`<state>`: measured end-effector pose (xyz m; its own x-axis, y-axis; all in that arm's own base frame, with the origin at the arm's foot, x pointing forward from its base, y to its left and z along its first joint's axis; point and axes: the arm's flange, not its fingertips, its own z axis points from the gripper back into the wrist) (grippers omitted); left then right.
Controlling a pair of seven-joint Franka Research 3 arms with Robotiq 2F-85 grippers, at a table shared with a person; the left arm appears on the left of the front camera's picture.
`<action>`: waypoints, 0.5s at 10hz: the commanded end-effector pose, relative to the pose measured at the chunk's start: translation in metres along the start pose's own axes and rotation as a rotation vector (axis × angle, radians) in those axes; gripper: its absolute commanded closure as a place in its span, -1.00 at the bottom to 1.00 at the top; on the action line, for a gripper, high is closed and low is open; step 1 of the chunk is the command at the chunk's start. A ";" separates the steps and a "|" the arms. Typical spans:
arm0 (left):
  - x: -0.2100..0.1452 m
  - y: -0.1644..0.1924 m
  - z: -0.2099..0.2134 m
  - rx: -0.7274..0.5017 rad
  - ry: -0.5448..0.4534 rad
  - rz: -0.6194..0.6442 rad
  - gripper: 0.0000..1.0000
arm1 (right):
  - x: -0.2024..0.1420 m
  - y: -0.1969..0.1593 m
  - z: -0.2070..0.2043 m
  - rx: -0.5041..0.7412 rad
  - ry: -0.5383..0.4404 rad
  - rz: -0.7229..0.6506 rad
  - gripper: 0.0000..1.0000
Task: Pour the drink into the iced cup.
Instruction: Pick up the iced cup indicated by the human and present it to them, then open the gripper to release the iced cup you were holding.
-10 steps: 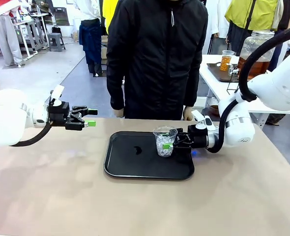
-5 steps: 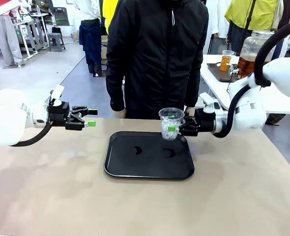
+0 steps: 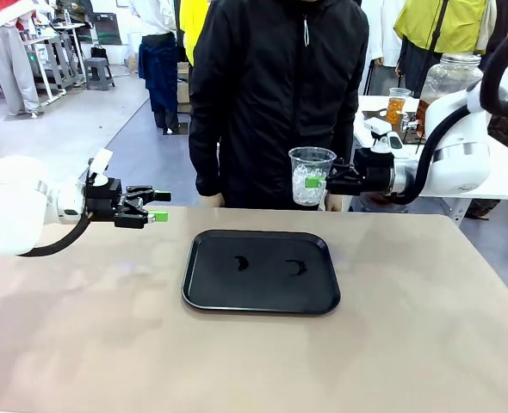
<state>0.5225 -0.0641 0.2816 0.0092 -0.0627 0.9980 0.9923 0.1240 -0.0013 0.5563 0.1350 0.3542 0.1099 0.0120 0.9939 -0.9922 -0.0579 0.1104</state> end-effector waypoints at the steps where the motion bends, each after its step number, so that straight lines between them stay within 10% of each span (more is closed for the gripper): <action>1: 0.003 0.001 -0.001 0.004 0.005 0.009 -1.00 | -0.011 0.001 0.002 -0.001 -0.003 0.001 -0.33; 5: 0.003 0.001 -0.001 0.004 0.005 0.009 -1.00 | -0.011 0.001 0.002 -0.001 -0.003 0.001 -0.33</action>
<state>0.5225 -0.0641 0.2815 0.0093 -0.0627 0.9980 0.9923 0.1240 -0.0015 0.5554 0.1335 0.3398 0.1322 0.0130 0.9911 -0.9896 -0.0549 0.1327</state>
